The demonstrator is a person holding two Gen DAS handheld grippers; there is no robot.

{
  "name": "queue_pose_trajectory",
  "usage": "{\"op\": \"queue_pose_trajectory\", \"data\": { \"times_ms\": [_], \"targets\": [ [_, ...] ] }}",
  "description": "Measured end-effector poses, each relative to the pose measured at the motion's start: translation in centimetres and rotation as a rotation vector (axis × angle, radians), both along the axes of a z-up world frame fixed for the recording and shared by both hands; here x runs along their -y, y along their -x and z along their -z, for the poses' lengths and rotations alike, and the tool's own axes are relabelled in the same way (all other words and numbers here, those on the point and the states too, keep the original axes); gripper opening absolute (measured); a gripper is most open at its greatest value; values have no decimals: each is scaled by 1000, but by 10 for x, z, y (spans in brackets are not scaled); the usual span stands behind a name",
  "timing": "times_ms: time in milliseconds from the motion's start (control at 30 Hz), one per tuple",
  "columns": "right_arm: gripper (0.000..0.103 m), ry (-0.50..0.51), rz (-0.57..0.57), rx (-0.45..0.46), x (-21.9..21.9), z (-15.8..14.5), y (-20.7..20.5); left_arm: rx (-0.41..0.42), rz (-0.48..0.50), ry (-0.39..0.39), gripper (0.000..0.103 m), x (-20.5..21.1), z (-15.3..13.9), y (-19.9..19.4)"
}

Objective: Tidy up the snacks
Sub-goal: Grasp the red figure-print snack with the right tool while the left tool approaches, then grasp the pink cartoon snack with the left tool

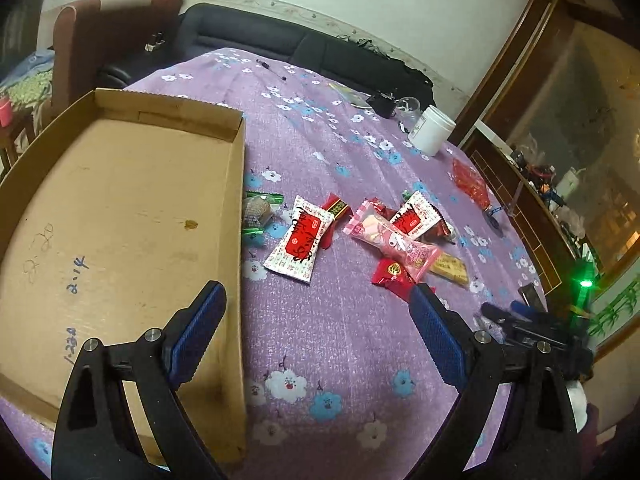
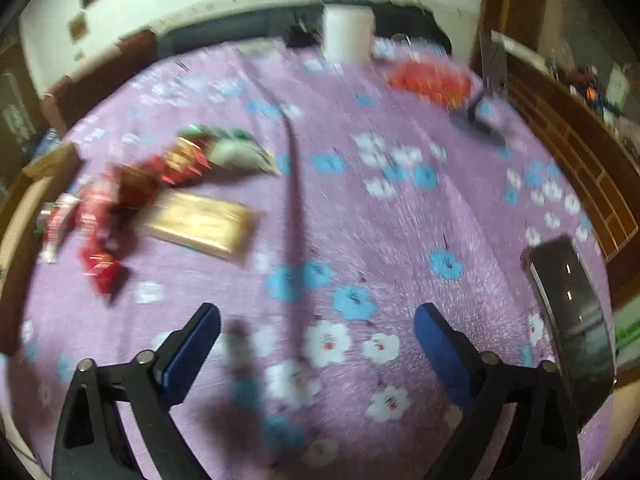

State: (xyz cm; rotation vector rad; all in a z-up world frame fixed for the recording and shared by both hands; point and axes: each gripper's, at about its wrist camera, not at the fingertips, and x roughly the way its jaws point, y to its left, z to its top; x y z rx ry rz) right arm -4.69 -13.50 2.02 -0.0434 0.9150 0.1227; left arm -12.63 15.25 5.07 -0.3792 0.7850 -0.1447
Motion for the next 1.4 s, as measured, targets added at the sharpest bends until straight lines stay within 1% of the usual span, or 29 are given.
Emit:
{"op": "queue_pose_trajectory", "data": {
  "times_ms": [67, 133, 167, 200, 233, 267, 300, 333, 400, 433, 467, 500, 533, 567, 600, 667, 767, 800, 833, 933, 967, 1000, 1067, 1100, 1133, 1200, 1233, 1333, 1400],
  "targets": [
    [98, -16, -52, 83, -13, -21, 12, -10, -2, 5, 94, -2, 3, -1],
    [97, -51, -124, 145, -33, -42, 17, -16, 3, 5, 94, 0, 4, -2],
    [95, -76, -160, 155, -44, -49, 16, -16, 4, 3, 94, 1, 3, -1],
    [83, -101, -194, 153, -55, -53, 12, -14, 5, 1, 94, 1, 3, 0],
    [70, -123, -226, 140, -67, -55, 4, -10, 5, -3, 94, 0, 1, 3],
    [66, -141, -252, 116, -78, -55, -5, -6, 2, -8, 94, 0, -1, 4],
    [57, -156, -271, 87, -91, -52, -18, 2, -3, -17, 94, -2, -4, 8],
    [52, -173, -278, 55, -100, -46, -30, 6, -7, -22, 94, -3, -5, 9],
    [51, -212, -256, -29, -114, -28, -55, 15, -18, -34, 94, -8, -8, 14],
    [51, -234, -256, -73, -120, -19, -64, 18, -23, -42, 94, -11, -9, 16],
    [51, -258, -281, -112, -126, -13, -67, 21, -25, -50, 94, -14, -10, 18],
    [51, -295, -333, -137, -133, -11, -64, 23, -25, -59, 94, -16, -10, 20],
    [51, -360, -418, -167, -139, -11, -56, 26, -25, -66, 94, -17, -10, 21],
    [51, -399, -472, -180, -141, -14, -50, 27, -25, -73, 94, -18, -9, 22],
    [51, -409, -503, -160, -141, -21, -40, 26, -23, -75, 94, -19, -8, 21],
    [51, -363, -491, -91, -133, -34, -27, 18, -14, -64, 94, -19, -5, 19],
    [57, -218, -459, -7, -121, -41, -14, 6, 0, -51, 94, -16, 0, 15],
    [60, -173, -465, 4, -121, -39, -10, 5, 8, -50, 94, -15, 2, 15],
    [61, -135, -475, 2, -122, -34, -8, 4, 14, -51, 94, -13, 2, 15],
    [61, -72, -498, -10, -135, -17, -10, -2, 53, -37, 94, -7, 3, 14],
    [61, -59, -503, -8, -140, -12, -10, -2, 67, -29, 91, -5, 3, 15],
    [61, -50, -502, -8, -141, -8, -12, 1, 85, -19, 87, -3, 2, 15],
    [61, -40, -496, -9, -145, 1, -17, 5, 106, -27, 74, 0, -1, 16],
    [60, -39, -497, -14, -146, 3, -17, 8, 121, -15, 72, 1, -2, 16],
    [47, -39, -495, -23, -146, 5, -20, 9, 133, -1, 68, 2, -3, 16],
    [26, -39, -477, -32, -143, 8, -21, -1, 143, 24, 68, 4, -3, 12],
    [23, -52, -467, -30, -139, 7, -22, -8, 146, 28, 68, 6, -3, 10],
    [23, -121, -409, -33, -119, 8, -26, -40, 167, 26, 68, 18, 0, -3],
    [23, -161, -370, -29, -106, 9, -30, -55, 181, 0, 68, 30, 2, -13]
  ]
}}
